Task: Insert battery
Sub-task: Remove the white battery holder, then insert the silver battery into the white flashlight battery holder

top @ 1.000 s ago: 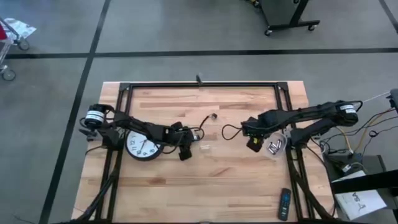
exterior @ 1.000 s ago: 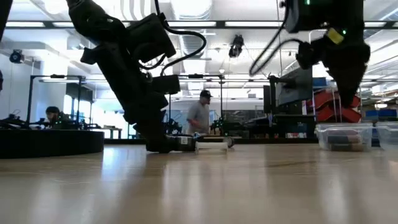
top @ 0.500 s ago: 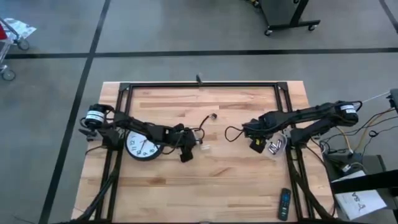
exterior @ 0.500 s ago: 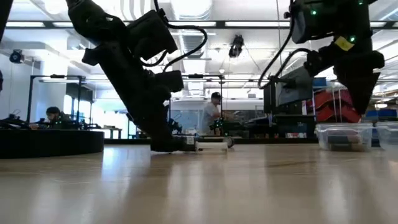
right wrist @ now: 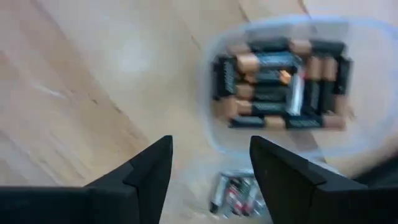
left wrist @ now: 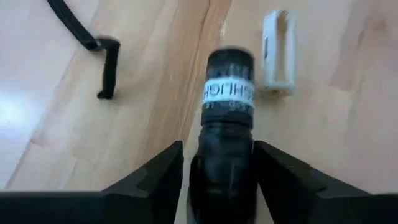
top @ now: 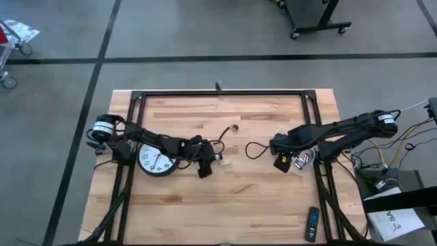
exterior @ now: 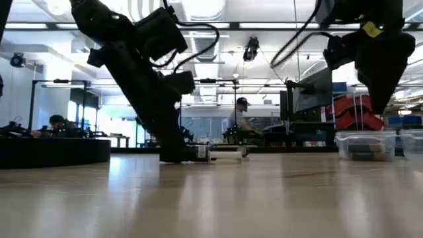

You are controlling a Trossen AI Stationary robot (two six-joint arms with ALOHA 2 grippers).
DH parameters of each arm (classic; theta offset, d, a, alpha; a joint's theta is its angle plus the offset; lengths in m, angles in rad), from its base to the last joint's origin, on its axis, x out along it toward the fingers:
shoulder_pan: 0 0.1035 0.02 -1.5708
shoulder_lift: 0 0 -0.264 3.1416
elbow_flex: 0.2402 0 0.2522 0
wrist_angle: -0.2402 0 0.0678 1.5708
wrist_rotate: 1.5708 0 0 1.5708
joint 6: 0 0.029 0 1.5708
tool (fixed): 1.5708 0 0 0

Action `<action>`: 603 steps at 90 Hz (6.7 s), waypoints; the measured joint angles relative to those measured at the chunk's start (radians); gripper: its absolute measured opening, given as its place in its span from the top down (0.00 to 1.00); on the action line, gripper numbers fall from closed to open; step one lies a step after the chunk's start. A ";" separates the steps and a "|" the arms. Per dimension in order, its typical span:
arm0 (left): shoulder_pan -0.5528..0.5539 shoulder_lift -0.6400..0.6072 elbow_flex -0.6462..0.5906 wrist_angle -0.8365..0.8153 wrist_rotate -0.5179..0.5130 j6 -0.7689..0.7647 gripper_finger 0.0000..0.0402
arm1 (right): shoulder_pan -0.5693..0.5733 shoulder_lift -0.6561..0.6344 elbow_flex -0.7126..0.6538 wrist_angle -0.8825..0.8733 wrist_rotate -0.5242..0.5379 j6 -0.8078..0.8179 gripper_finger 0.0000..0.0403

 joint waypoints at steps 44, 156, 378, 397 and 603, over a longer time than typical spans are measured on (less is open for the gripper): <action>-0.237 -0.005 -0.005 0.252 -0.049 -0.058 0.69 | 0.164 0.007 0.000 0.143 0.000 0.063 0.51; -0.040 0.197 -0.005 0.386 -0.093 0.311 0.41 | 0.276 0.033 0.000 0.309 0.109 0.038 0.51; -0.066 0.203 -0.007 0.381 -0.024 0.043 0.79 | 0.276 -0.010 0.000 -0.152 0.060 0.329 0.51; -0.066 0.202 -0.006 0.372 -0.024 0.049 0.78 | 0.275 -0.010 0.000 -0.272 0.059 0.366 0.51; -0.068 0.157 -0.006 0.255 0.004 0.054 0.78 | -0.160 0.299 0.004 0.064 -0.052 -0.205 0.72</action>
